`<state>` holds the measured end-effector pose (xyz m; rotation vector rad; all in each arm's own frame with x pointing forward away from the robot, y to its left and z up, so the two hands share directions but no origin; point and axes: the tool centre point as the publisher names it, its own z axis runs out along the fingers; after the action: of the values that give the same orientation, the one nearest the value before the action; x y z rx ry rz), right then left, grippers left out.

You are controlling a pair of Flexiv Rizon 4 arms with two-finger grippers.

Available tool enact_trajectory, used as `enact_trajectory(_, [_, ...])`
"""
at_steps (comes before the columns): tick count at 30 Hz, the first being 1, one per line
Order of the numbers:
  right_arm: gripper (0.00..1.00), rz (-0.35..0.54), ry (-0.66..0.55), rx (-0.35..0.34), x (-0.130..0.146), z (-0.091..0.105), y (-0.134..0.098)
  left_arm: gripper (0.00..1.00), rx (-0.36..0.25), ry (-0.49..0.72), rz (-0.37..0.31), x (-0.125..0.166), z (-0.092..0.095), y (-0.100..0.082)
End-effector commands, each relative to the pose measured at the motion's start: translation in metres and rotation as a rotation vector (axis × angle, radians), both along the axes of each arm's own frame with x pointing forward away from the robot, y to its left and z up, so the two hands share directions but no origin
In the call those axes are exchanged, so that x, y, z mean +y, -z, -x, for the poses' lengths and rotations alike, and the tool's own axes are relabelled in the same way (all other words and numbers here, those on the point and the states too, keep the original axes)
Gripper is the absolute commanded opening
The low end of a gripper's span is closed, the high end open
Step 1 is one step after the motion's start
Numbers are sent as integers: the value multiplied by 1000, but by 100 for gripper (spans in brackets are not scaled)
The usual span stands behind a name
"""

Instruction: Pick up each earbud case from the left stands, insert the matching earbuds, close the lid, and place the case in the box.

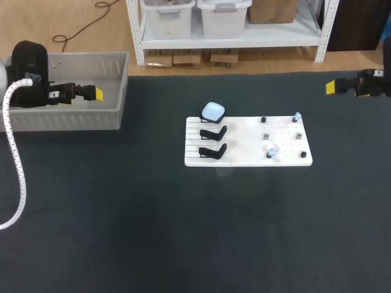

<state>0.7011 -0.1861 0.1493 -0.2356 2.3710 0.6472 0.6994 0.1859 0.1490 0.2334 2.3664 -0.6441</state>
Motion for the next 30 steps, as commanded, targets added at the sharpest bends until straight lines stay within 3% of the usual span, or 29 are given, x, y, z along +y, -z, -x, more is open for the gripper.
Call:
enact_trajectory(1, [100,1,1,0,0,0,0,100,5,-4,-7,-1,0,-1])
enact_trajectory(26, [100,1,1,0,0,0,0,100,5,-4,-7,-1,0,-1])
enact_trajectory(30, [100,1,1,0,0,0,0,100,-51,62,21,0,-5,-18])
